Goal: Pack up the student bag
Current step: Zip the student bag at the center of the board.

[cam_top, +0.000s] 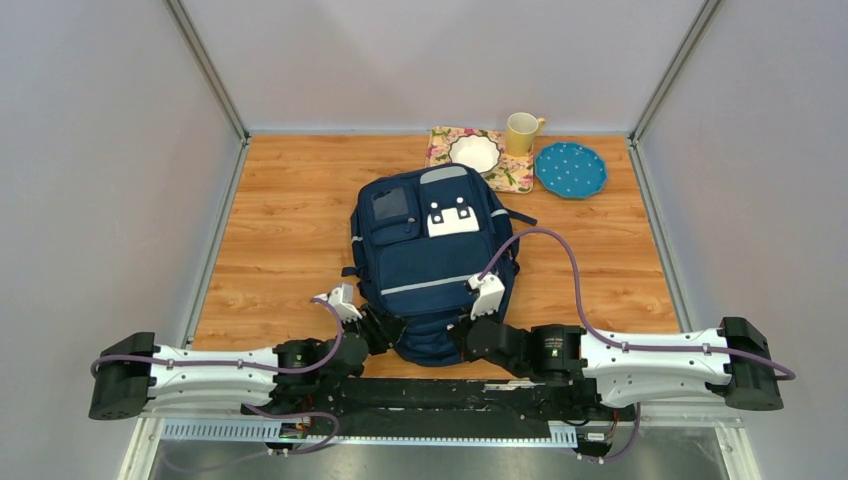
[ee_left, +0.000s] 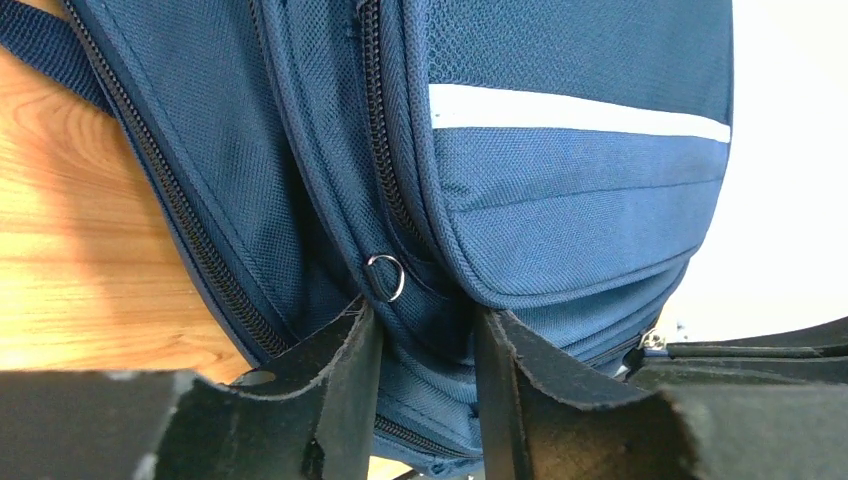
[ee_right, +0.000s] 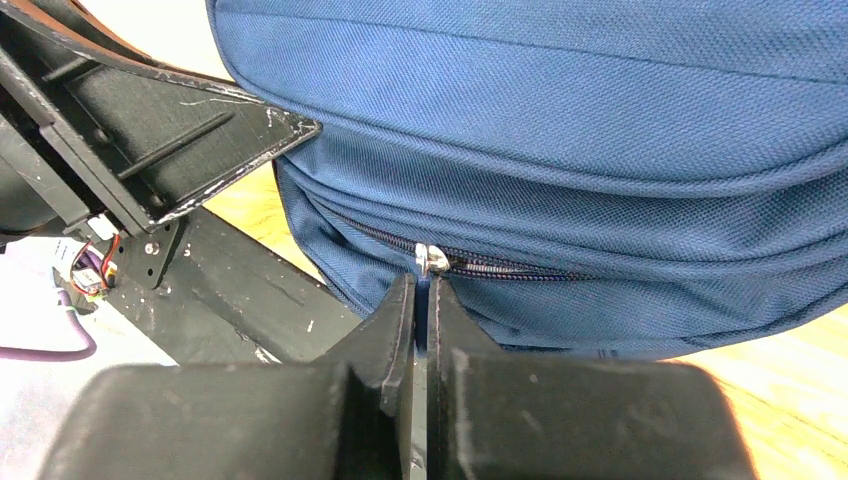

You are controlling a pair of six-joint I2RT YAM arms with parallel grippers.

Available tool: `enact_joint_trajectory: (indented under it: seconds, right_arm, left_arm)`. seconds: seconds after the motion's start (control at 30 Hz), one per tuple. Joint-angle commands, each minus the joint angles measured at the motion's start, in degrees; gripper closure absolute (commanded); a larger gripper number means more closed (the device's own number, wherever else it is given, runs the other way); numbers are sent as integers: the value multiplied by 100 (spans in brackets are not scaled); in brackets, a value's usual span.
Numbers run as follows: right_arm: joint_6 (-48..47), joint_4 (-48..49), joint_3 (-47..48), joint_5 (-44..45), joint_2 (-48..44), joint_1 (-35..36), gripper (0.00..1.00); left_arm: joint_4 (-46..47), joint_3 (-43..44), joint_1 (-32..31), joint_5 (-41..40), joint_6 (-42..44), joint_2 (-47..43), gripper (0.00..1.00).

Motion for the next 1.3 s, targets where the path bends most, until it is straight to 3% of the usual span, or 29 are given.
enact_joint_trajectory:
  seconds: [0.0, 0.07, 0.1, 0.23, 0.43, 0.57, 0.67, 0.7, 0.8, 0.9, 0.97, 1.07, 1.17, 1.27]
  right_arm:
    - [-36, 442, 334, -24, -105, 7, 100]
    - [-28, 434, 326, -41, -105, -1, 100]
    - [-28, 433, 325, -42, -114, -1, 100]
    - [-98, 153, 334, 168, -131, 7, 100]
    - [-475, -611, 378, 574, -202, -159, 100]
    - [-722, -657, 203, 214, -386, -502, 100]
    - [-976, -367, 62, -181, -483, -617, 100]
    - [-1012, -306, 79, -252, -448, -617, 100]
    - [-1056, -112, 167, -559, -256, -617, 100]
    - [-1004, -68, 281, -587, -79, -625, 100]
    - [-977, -59, 343, -587, 53, -617, 100]
    - [-951, -33, 361, -622, 115, -617, 100]
    - [-907, -15, 334, -631, 45, -617, 100]
    - [-845, -15, 282, -604, -69, -617, 100]
  left_arm:
    - [308, 238, 54, 359, -162, 260, 64]
    - [133, 309, 106, 412, -118, 295, 79]
    - [27, 448, 132, 473, 22, 296, 100]
    - [-1200, 880, 308, 404, 382, 164, 100]
    - [-3046, 1275, 738, 26, 1042, -854, 100]
    - [-3718, 1381, 1196, 166, 1410, -1724, 100]
    - [-3814, 1512, 1258, 350, 1779, -1744, 100]
    - [-3841, 1574, 1258, 464, 1833, -1656, 98]
    - [-3964, 1995, 1258, 675, 2429, -1138, 35]
    - [-4437, 2759, 1258, 615, 3220, -602, 24]
    - [-4632, 3198, 1258, 527, 4138, -365, 24]
    - [-4194, 3437, 1249, 807, 5501, -354, 24]
    - [-3658, 3543, 1258, 1438, 6487, -425, 23]
    - [-3297, 3657, 1249, 2308, 6947, -251, 23]
